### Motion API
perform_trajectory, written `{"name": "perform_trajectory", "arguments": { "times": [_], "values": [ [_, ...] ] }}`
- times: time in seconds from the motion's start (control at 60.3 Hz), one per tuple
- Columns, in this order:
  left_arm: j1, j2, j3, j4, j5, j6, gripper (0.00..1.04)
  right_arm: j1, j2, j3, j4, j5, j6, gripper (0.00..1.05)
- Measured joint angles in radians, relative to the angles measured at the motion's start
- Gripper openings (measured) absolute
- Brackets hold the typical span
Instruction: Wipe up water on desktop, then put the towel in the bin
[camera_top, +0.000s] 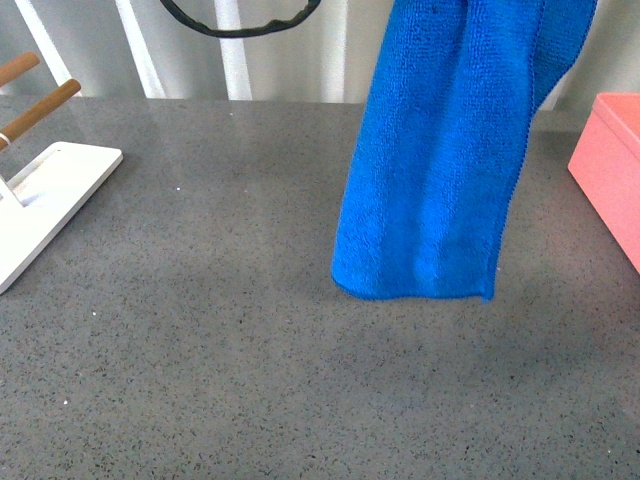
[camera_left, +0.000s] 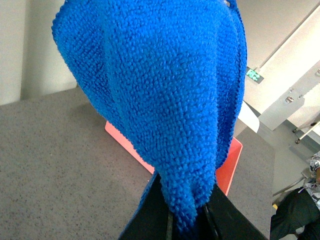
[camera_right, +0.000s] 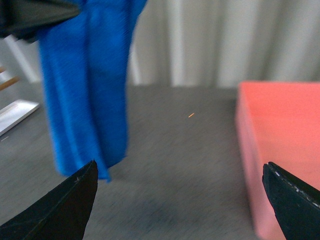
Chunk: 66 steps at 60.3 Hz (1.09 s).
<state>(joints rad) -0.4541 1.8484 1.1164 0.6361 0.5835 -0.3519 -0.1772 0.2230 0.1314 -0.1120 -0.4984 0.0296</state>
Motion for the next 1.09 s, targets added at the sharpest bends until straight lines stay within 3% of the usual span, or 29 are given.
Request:
{"name": "perform_trajectory", "arguments": {
  "times": [0.083,0.232,0.315,0.729,1.094],
  "values": [
    [-0.008,0.013,0.000,0.008,0.000,-0.020,0.05,-0.055,0.138,0.085,0.097,-0.149,-0.015,0.98],
    [-0.007,0.017,-0.011,0.005,-0.017,-0.026,0.05,-0.071,0.527,0.256,0.373,-0.187,-0.121,0.98],
    [-0.007,0.016,-0.016,-0.001,-0.027,-0.032,0.05,-0.043,0.697,0.296,0.426,-0.211,-0.136,0.98],
    [-0.012,-0.032,-0.019,0.003,-0.031,-0.111,0.05,0.224,1.112,0.250,0.647,-0.140,-0.264,0.98],
    [-0.038,-0.039,-0.019,0.013,-0.019,-0.181,0.05,0.283,1.297,0.299,0.753,-0.086,-0.367,0.98]
  ]
}}
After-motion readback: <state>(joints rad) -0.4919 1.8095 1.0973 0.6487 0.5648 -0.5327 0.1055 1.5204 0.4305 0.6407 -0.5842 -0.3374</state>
